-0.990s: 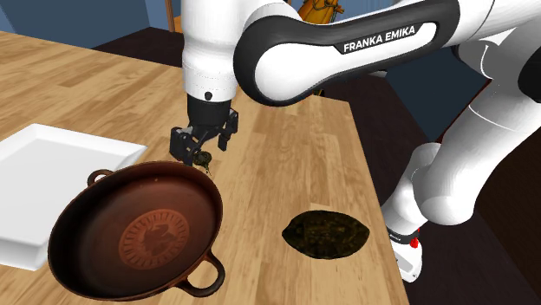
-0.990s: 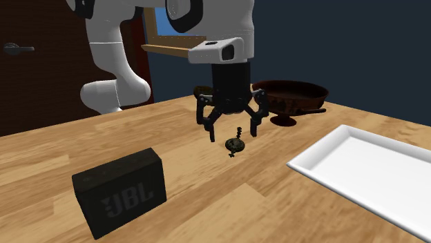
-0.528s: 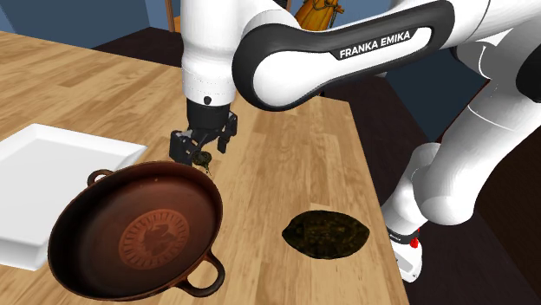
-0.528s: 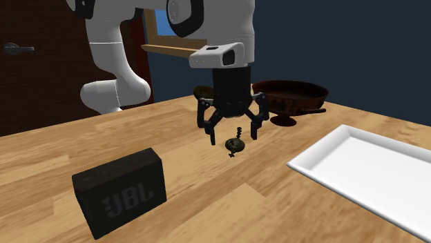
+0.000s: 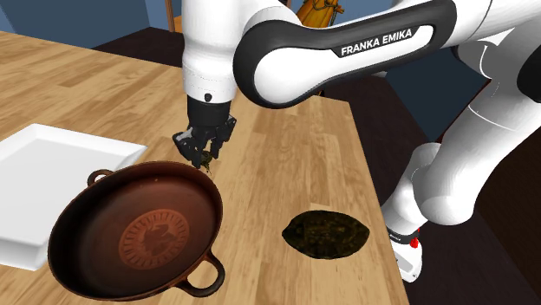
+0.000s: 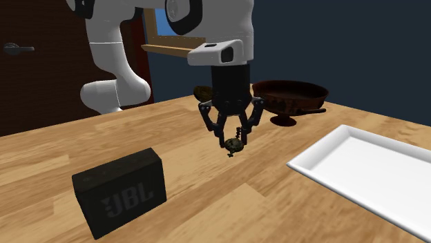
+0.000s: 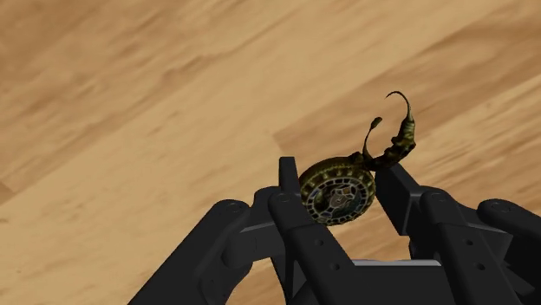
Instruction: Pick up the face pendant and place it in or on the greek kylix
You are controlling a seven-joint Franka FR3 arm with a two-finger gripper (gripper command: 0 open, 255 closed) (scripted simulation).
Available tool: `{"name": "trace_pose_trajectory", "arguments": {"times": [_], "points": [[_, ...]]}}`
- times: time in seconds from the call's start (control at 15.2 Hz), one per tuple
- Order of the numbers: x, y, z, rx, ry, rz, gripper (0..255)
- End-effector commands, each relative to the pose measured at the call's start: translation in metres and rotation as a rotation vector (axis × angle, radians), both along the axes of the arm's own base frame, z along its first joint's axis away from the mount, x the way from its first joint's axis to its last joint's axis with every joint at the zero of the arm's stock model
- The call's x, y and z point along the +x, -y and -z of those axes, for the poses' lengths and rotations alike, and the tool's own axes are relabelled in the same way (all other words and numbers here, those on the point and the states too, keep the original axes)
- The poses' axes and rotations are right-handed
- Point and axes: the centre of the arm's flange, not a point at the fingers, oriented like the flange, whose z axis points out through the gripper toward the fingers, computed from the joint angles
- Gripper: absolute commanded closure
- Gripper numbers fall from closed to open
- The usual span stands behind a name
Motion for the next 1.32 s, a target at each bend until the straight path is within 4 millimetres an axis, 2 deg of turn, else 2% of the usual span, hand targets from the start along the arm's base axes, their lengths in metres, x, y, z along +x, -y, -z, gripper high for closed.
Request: {"name": "trace_pose_trajectory", "arguments": {"times": [0.0,0.13,1.25], "points": [[-0.002,-0.003,0.004,-0.001,-0.007,-0.005,255],[-0.001,-0.002,0.004,-0.001,-0.007,-0.005,255],[-0.001,-0.002,-0.086,-0.001,-0.007,-0.005,255]]}}
